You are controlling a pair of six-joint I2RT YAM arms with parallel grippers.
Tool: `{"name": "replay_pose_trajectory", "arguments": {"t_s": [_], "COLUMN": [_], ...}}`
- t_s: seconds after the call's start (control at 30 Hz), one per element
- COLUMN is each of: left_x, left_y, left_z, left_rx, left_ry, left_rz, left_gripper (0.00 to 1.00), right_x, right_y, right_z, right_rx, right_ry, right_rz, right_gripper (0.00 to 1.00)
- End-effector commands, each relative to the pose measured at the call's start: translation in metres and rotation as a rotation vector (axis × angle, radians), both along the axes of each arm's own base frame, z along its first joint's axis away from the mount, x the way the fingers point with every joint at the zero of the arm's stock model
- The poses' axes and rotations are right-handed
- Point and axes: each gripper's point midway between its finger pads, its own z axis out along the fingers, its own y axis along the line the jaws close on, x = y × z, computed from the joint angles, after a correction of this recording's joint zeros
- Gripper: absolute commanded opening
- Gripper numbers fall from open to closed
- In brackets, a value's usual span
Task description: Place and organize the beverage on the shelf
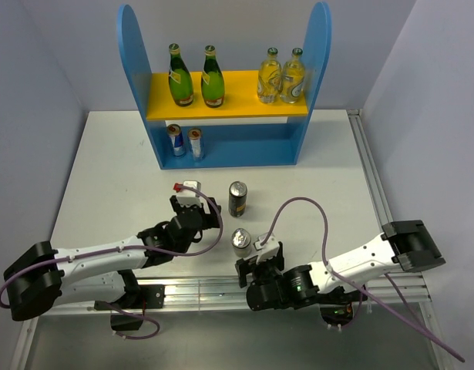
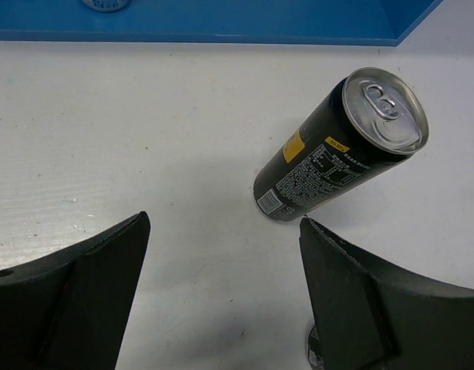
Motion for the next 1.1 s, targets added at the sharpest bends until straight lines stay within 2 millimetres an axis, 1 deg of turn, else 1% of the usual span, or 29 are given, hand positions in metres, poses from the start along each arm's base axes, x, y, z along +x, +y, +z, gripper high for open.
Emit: {"name": "replay_pose_trajectory", "arguments": {"t_s": [0.0, 0.03, 0.13, 0.2, 0.23, 0.3, 0.33, 0.4, 0.43, 0.47, 0.53, 0.57, 0.6, 0.63, 0.67, 0.8, 0.83, 0.9, 0.93, 0.97, 1.0, 1.07], "left_x": [0.002, 0.002, 0.002, 0.001, 0.001, 0.001, 0.001, 0.001, 0.001, 0.001, 0.001, 0.001, 0.001, 0.001, 0.0, 0.0, 0.0, -0.001, -0.001, -0.002, -0.003, -0.011], "left_y": [-0.011, -0.012, -0.013, -0.012, -0.013, -0.011, -0.012, -0.011, -0.011, -0.012, -0.012, -0.013, -0.013, -0.013, -0.013, -0.015, -0.015, -0.017, -0.018, -0.019, -0.021, -0.029], "left_z": [0.004, 0.003, 0.0, -0.001, 0.0, -0.002, -0.001, -0.004, -0.004, -0.004, -0.006, -0.006, -0.006, -0.006, -0.007, -0.01, -0.011, -0.014, -0.014, -0.016, -0.014, -0.015], "left_rx": [-0.051, -0.051, -0.049, -0.049, -0.055, -0.054, -0.058, -0.053, -0.054, -0.055, -0.049, -0.05, -0.053, -0.053, -0.051, -0.05, -0.047, -0.044, -0.044, -0.042, -0.056, -0.064], "left_ry": [-0.012, -0.01, -0.006, -0.007, -0.011, -0.012, -0.014, -0.012, -0.01, -0.01, -0.005, -0.005, -0.006, -0.006, -0.005, 0.003, 0.005, 0.007, 0.007, 0.007, -0.001, -0.011], "left_rz": [-0.011, -0.01, -0.012, -0.014, -0.015, -0.014, -0.014, -0.012, -0.013, -0.014, -0.014, -0.015, -0.016, -0.016, -0.018, -0.024, -0.025, -0.036, -0.04, -0.047, -0.055, -0.117], "left_gripper": [0.85, 0.85, 0.85, 0.85, 0.85, 0.85, 0.85, 0.85, 0.85, 0.85, 0.85, 0.85, 0.85, 0.85, 0.85, 0.85, 0.84, 0.84, 0.84, 0.84, 0.84, 0.86], "right_x": [0.005, 0.007, 0.012, 0.02, 0.023, 0.034, 0.036, 0.043, 0.045, 0.048, 0.055, 0.057, 0.06, 0.064, 0.066, 0.073, 0.076, 0.078, 0.078, 0.079, 0.079, 0.08], "right_y": [0.03, 0.028, 0.037, 0.033, 0.036, 0.031, 0.034, 0.032, 0.034, 0.034, 0.032, 0.031, 0.028, 0.024, 0.022, 0.009, 0.007, 0.004, -0.002, -0.006, -0.015, -0.024], "right_z": [0.017, 0.014, 0.015, 0.01, 0.012, 0.012, 0.014, 0.01, 0.011, 0.006, 0.005, 0.002, 0.002, 0.002, 0.002, 0.001, 0.001, 0.005, 0.006, 0.009, 0.009, 0.017], "right_rx": [0.095, 0.067, 0.087, 0.055, 0.088, 0.079, 0.094, 0.083, 0.093, 0.081, 0.091, 0.086, 0.088, 0.094, 0.094, 0.088, 0.098, 0.11, 0.106, 0.111, 0.109, 0.128], "right_ry": [-0.047, -0.058, -0.07, -0.094, -0.1, -0.143, -0.158, -0.191, -0.201, -0.209, -0.225, -0.23, -0.24, -0.253, -0.263, -0.287, -0.287, -0.294, -0.295, -0.302, -0.296, -0.299], "right_rz": [0.008, 0.013, 0.003, -0.022, -0.036, -0.086, -0.09, -0.121, -0.132, -0.144, -0.181, -0.192, -0.21, -0.237, -0.254, -0.312, -0.331, -0.352, -0.364, -0.381, -0.403, -0.433], "right_gripper": [1.0, 1.0, 1.0, 1.0, 1.0, 1.0, 1.0, 0.99, 0.99, 0.97, 0.92, 0.84, 0.8, 0.72, 0.69, 0.49, 0.38, 0.28, 0.19, 0.17, 0.15, 0.15]}}
